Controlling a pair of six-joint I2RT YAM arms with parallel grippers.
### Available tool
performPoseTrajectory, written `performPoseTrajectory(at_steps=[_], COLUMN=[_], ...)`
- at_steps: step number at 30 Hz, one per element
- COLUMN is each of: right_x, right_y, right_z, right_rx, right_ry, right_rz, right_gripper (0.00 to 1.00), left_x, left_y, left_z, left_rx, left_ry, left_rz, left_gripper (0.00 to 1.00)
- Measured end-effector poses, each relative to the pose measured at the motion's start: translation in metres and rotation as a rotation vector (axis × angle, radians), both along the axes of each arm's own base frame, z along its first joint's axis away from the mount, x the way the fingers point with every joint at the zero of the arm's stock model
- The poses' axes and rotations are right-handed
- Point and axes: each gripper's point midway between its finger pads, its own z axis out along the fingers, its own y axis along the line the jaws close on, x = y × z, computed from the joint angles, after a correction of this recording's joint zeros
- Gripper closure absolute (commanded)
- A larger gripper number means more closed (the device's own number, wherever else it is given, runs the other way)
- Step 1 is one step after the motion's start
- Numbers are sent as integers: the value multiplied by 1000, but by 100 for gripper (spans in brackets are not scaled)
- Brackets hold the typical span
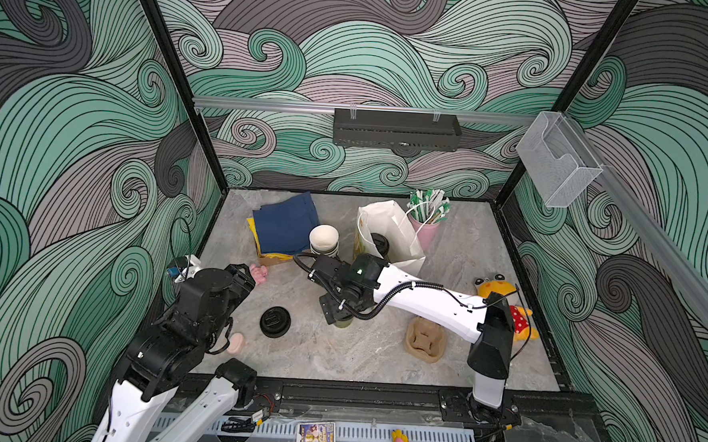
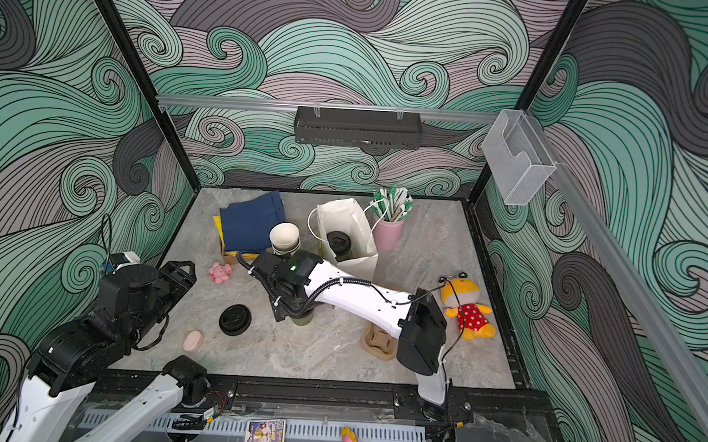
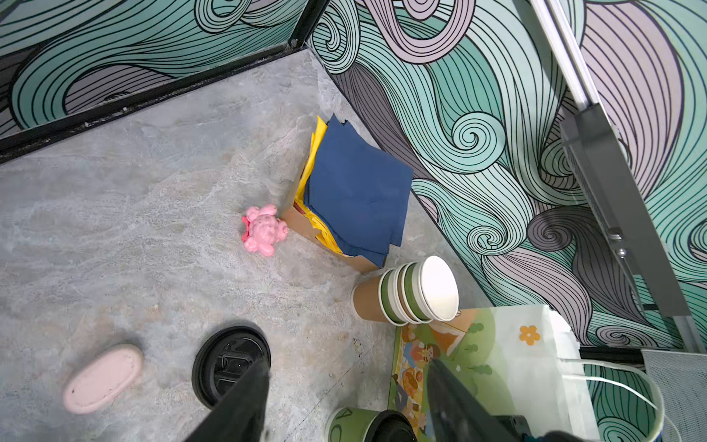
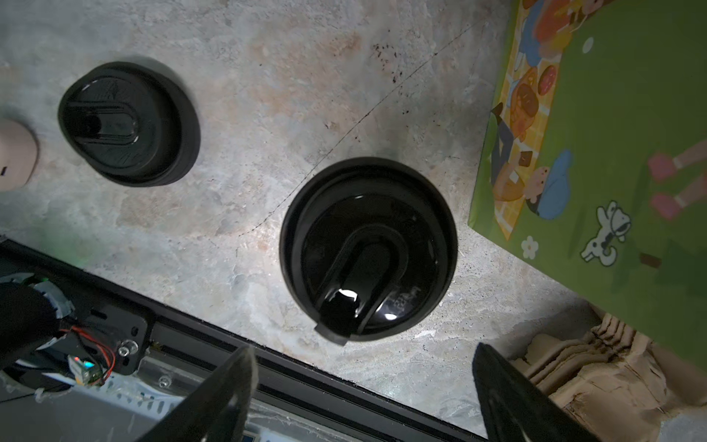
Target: Pack the takeout coffee
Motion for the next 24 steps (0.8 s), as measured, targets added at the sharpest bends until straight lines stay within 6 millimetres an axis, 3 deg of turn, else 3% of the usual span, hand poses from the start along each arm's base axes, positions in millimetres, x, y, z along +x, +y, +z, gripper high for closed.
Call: performPoseTrajectory(at_steps=[8,16,24], right_x=[20,20,18], right_y=[4,11,12], right_z=[-4,-17,-18], right_rx=[13,3,9], right_ry=[10,44,60], right_rz=[-60,-56,-55], right_gripper=[13,19,26], left_x=[-1,2,3], left_y=[1,-1,-2], left_z=[-3,-5,-7], left_rx=[-2,4,7], left_ry=[12,26,34], left_rz=[5,4,4], left_gripper=[33,33,33])
